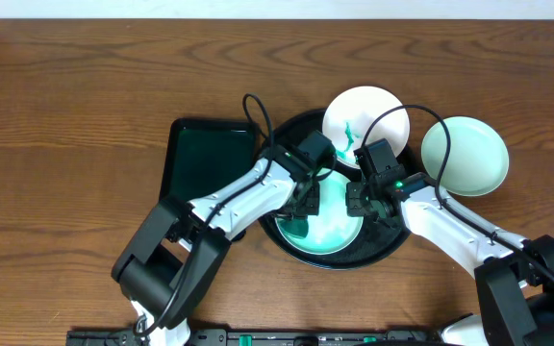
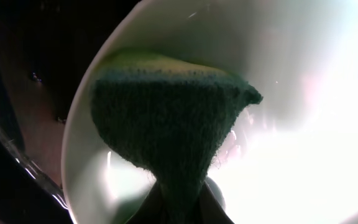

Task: Clean dirty plates on tray and stack at the side
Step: 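Keep scrubbing the teal plate surface with the left-held sponge, then carry the sponge left and set it in the dark green tray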

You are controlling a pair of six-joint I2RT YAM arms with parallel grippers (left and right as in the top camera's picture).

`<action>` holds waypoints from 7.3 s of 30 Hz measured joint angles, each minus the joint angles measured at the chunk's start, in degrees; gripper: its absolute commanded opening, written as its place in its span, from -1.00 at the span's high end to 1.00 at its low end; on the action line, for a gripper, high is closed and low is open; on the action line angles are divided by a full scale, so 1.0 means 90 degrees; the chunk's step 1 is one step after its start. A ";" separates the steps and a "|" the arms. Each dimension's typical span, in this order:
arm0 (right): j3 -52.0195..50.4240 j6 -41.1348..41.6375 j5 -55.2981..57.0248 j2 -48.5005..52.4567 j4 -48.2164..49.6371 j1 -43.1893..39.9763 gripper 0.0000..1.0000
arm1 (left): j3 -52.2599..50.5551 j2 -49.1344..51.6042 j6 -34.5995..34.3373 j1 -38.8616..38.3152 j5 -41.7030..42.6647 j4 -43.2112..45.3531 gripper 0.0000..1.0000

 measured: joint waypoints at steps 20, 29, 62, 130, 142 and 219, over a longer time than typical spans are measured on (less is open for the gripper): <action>-0.0005 0.0053 -0.0243 0.0000 0.0080 0.0002 0.45 | 0.0000 0.0000 0.0891 0.0665 0.0185 0.0236 0.85; -0.0005 0.0078 -0.0367 0.0000 0.0124 0.0012 0.97 | 0.0000 -0.0267 0.0959 0.0709 0.0034 0.0209 0.85; -0.0005 0.0080 -0.0384 0.0000 0.0126 0.0010 0.92 | -0.0010 -0.0869 0.0619 0.0789 -0.0175 -0.0478 0.85; -0.0005 0.0095 -0.0345 0.0000 0.0165 0.0010 0.97 | -0.0017 -0.0114 0.0010 0.0138 0.1112 0.0719 0.85; -0.0005 0.0095 -0.0345 0.0000 0.0165 0.0010 0.97 | -0.0017 -0.0481 0.0117 0.0274 -0.0063 0.0505 0.85; -0.0007 0.0095 -0.0340 0.0000 0.0170 0.0007 0.38 | -0.2050 -0.2470 0.1627 0.4252 -0.0289 0.0328 -0.19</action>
